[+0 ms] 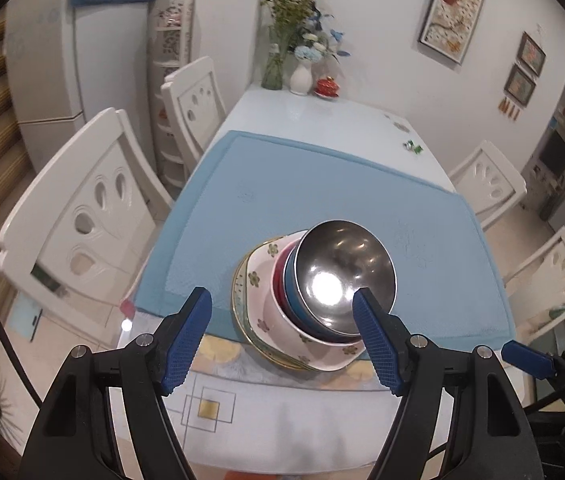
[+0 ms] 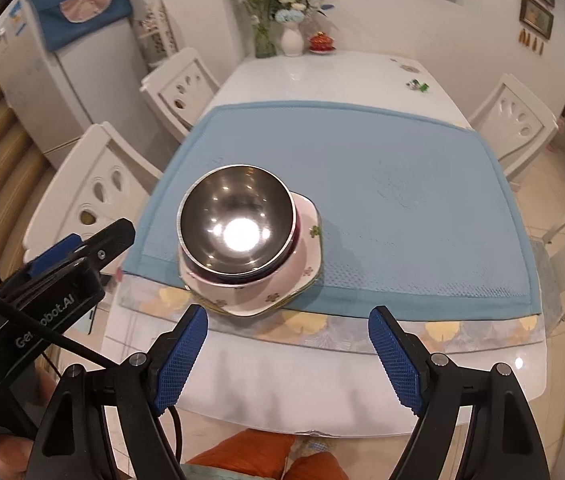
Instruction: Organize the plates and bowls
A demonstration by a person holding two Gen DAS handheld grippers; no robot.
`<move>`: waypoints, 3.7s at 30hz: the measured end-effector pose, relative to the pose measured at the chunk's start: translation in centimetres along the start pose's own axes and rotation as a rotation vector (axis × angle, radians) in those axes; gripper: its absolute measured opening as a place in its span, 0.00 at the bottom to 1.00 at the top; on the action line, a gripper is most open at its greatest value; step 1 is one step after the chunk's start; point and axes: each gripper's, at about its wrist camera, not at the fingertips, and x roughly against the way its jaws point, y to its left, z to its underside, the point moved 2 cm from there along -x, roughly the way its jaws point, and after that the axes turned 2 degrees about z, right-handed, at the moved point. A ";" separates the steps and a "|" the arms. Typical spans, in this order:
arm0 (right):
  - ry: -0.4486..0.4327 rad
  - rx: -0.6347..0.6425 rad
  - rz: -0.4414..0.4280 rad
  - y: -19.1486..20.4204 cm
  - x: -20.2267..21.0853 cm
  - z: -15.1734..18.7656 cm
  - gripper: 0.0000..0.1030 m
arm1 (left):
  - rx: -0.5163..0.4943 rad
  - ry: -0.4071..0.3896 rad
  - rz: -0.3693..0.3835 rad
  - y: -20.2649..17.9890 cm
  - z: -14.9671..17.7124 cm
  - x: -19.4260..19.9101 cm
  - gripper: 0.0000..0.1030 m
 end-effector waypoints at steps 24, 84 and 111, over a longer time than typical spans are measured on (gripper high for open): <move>0.023 -0.062 0.100 0.2 -4.1 -1.9 0.78 | -0.114 0.124 -0.127 1.3 0.7 -4.0 0.69; 0.065 -0.090 0.123 0.1 -6.1 -3.3 0.78 | -0.236 0.145 -0.213 -0.9 -2.7 -6.6 0.74; 0.076 -0.103 0.123 0.1 -6.5 -3.4 0.78 | -0.267 0.134 -0.198 -1.3 -3.0 -6.8 0.74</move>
